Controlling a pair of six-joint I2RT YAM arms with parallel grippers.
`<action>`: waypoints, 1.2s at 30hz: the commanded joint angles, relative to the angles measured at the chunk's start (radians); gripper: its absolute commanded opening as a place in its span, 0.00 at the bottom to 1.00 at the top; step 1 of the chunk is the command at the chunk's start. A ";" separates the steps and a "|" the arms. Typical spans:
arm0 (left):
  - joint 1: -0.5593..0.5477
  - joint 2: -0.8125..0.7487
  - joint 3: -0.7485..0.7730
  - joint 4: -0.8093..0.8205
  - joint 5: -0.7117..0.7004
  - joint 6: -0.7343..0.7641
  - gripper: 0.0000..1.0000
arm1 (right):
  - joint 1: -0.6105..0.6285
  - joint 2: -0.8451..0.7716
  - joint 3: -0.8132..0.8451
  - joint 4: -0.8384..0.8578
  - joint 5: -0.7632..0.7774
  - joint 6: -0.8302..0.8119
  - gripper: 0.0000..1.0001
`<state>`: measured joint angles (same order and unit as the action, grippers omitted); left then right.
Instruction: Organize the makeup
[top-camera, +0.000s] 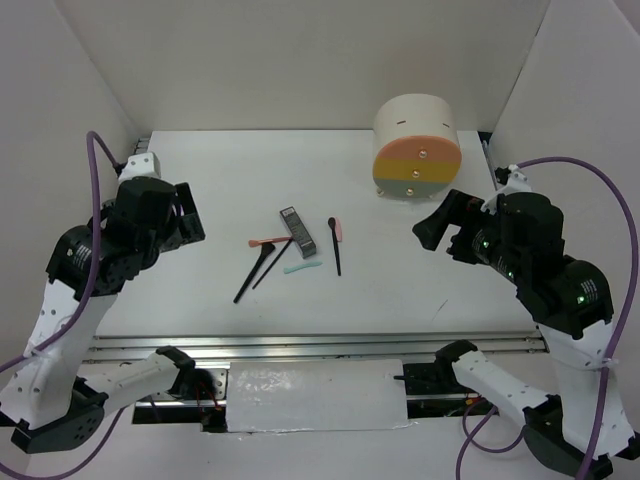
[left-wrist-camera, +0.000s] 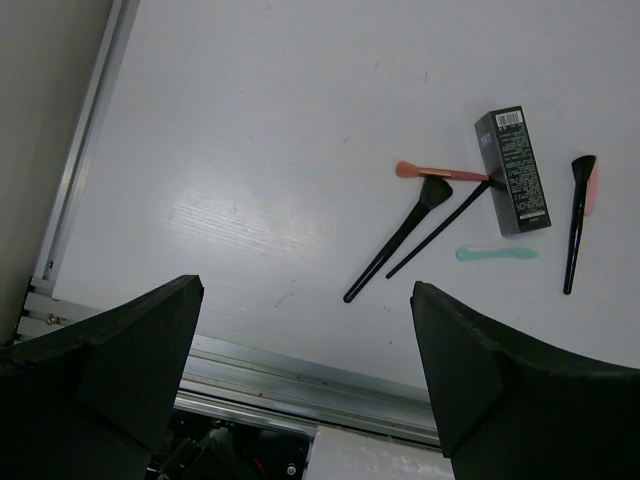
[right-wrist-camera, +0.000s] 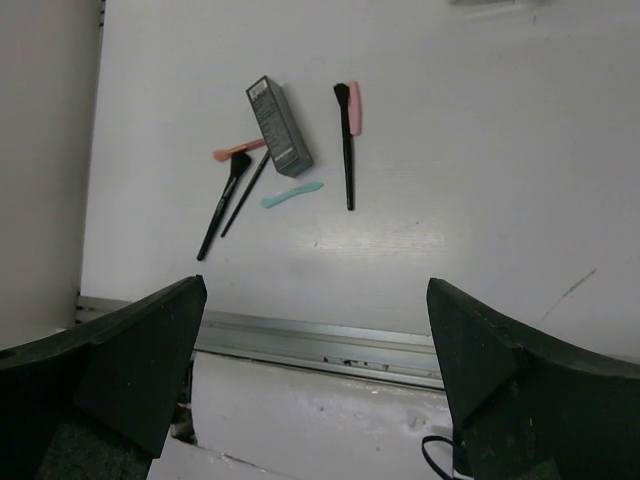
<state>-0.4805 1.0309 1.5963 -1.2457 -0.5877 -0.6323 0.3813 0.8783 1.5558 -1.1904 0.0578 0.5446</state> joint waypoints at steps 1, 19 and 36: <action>-0.004 -0.032 0.011 0.020 -0.037 0.002 0.99 | -0.002 -0.022 -0.025 0.113 0.037 0.038 1.00; -0.052 0.011 -0.042 0.121 0.097 0.114 1.00 | -0.298 -0.006 -0.692 1.185 -0.365 0.261 1.00; -0.061 0.008 -0.015 0.104 0.126 0.117 0.99 | -0.578 0.613 -0.508 1.362 -0.602 0.173 0.72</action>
<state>-0.5358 1.0435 1.5532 -1.1576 -0.4595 -0.5449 -0.1860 1.4425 0.9672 0.0982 -0.4557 0.7532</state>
